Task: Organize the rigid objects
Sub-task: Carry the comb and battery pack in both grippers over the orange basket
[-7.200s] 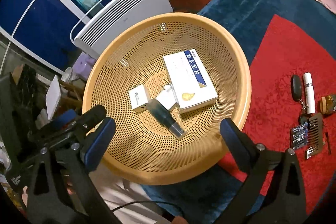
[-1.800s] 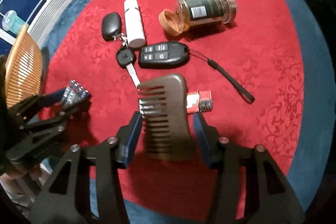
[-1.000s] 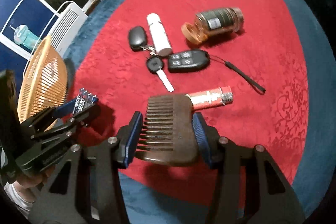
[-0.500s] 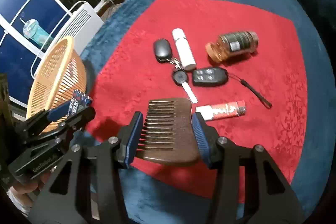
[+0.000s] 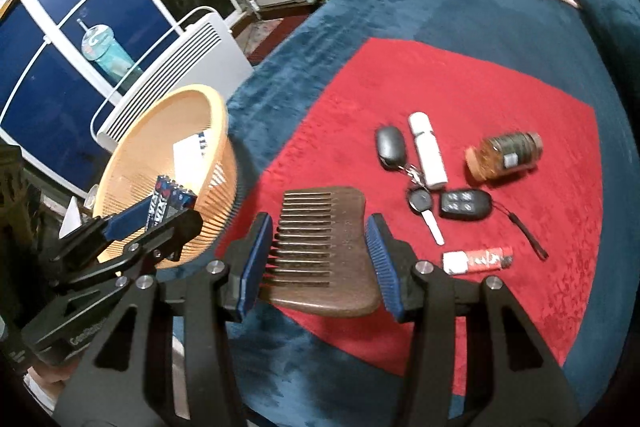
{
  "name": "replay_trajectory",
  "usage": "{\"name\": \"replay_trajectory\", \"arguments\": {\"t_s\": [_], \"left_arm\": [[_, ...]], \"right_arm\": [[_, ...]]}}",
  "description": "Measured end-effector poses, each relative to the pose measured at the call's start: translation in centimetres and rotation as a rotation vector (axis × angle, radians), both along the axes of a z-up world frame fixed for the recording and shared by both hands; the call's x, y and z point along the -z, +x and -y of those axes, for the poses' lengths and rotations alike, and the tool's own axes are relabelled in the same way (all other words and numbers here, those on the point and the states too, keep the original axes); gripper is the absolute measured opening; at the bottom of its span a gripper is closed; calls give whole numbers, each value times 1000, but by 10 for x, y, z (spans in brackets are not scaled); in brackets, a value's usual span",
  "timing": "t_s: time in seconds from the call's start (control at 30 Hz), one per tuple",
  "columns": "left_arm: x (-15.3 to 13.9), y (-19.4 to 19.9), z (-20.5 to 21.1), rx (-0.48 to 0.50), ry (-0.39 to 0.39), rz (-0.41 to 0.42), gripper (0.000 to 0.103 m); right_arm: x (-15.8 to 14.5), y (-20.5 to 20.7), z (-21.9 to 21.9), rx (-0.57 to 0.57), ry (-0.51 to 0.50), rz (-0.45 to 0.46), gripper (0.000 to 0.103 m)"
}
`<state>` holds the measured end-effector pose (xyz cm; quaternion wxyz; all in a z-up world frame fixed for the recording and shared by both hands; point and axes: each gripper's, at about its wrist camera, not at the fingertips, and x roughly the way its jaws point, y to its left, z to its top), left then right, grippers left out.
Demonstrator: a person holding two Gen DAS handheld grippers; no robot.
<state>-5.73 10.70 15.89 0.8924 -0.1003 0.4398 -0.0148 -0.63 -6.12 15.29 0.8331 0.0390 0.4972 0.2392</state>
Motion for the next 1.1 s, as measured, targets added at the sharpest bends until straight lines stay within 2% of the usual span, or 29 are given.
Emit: {"name": "replay_trajectory", "arguments": {"t_s": [0.53, 1.1], "left_arm": [[14, -14, -87, -202, -25, -40, 55], [44, -19, -148, -341, -83, -92, 55]], "right_arm": [[-8, 1, -79, -132, 10, 23, 50], [-8, 0, -146, -245, 20, 21, 50]]}}
